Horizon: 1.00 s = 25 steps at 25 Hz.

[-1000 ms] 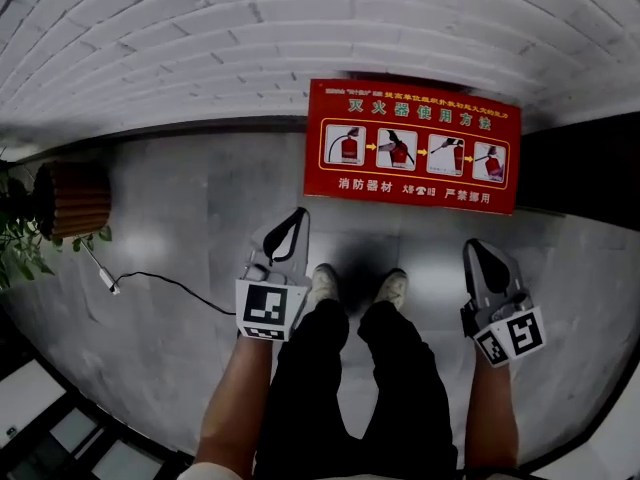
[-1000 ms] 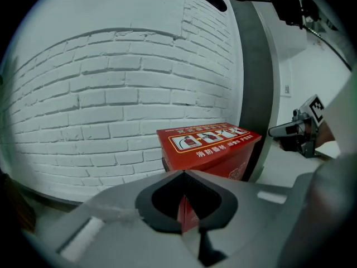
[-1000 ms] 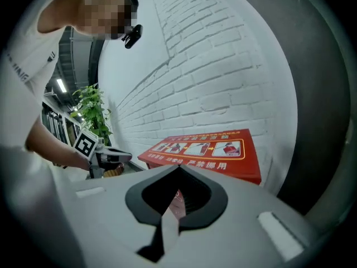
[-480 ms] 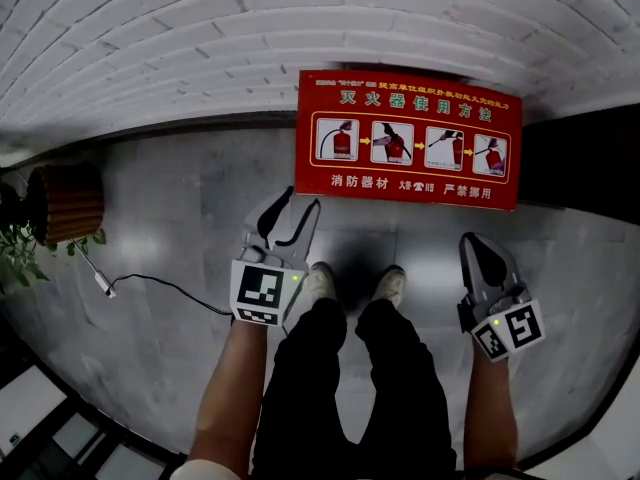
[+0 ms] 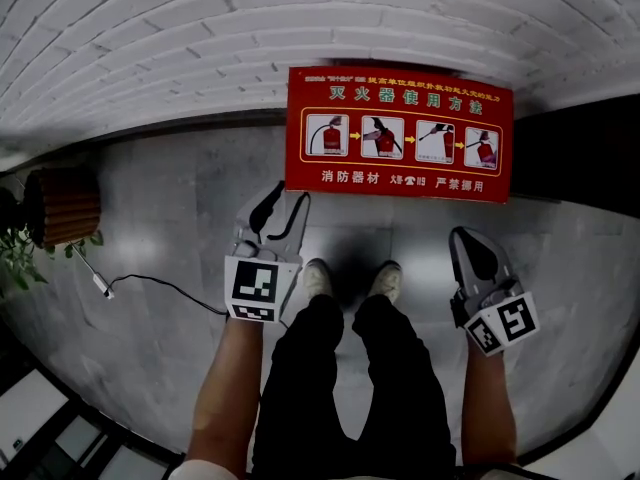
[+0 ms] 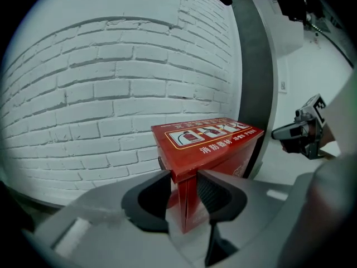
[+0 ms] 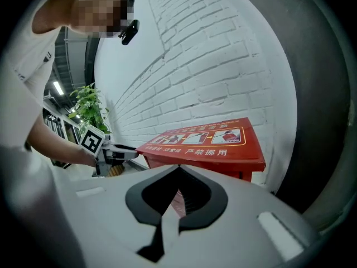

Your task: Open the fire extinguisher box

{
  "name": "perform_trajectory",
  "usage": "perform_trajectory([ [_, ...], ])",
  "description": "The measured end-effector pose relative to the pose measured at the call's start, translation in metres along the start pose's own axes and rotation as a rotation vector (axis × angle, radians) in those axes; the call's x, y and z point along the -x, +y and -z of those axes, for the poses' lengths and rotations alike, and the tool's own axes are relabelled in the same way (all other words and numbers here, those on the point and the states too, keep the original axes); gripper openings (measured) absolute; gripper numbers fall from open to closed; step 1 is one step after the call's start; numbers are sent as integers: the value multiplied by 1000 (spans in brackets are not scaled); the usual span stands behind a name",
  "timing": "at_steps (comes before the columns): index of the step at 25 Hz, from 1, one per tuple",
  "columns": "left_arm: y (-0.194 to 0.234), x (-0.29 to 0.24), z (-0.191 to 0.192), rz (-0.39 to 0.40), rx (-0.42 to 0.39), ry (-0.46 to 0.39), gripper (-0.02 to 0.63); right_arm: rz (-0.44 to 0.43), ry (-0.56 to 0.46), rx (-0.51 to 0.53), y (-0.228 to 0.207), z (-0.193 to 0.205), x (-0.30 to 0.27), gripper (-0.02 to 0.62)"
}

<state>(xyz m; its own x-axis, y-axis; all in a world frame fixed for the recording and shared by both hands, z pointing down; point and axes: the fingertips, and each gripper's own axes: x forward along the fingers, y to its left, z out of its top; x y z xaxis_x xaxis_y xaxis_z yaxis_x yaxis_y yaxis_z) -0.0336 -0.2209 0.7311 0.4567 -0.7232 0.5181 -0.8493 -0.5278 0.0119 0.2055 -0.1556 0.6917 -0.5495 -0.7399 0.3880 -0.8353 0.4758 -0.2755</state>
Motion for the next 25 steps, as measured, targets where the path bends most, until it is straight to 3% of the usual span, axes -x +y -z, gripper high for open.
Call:
perform_trajectory([
  [7, -3, 22, -30, -37, -5, -107, 155, -14, -33, -1, -3, 24, -3, 6],
  [10, -1, 33, -65, -64, 52, -167, 155, -19, -42, -1, -3, 28, -1, 6],
  [13, 19, 35, -121, -47, 42, -168, 155, -5, -37, 2, -3, 0, 2, 6],
  [17, 57, 20, -203, -74, -67, -191, 152, -2, -31, 5, -2, -38, -2, 6],
  [19, 70, 7, -224, -105, -99, -201, 147, 0, -31, -1, -3, -38, -2, 6],
  [25, 98, -32, -260, -171, -69, -242, 144, 11, -43, -7, -10, -47, 0, 6],
])
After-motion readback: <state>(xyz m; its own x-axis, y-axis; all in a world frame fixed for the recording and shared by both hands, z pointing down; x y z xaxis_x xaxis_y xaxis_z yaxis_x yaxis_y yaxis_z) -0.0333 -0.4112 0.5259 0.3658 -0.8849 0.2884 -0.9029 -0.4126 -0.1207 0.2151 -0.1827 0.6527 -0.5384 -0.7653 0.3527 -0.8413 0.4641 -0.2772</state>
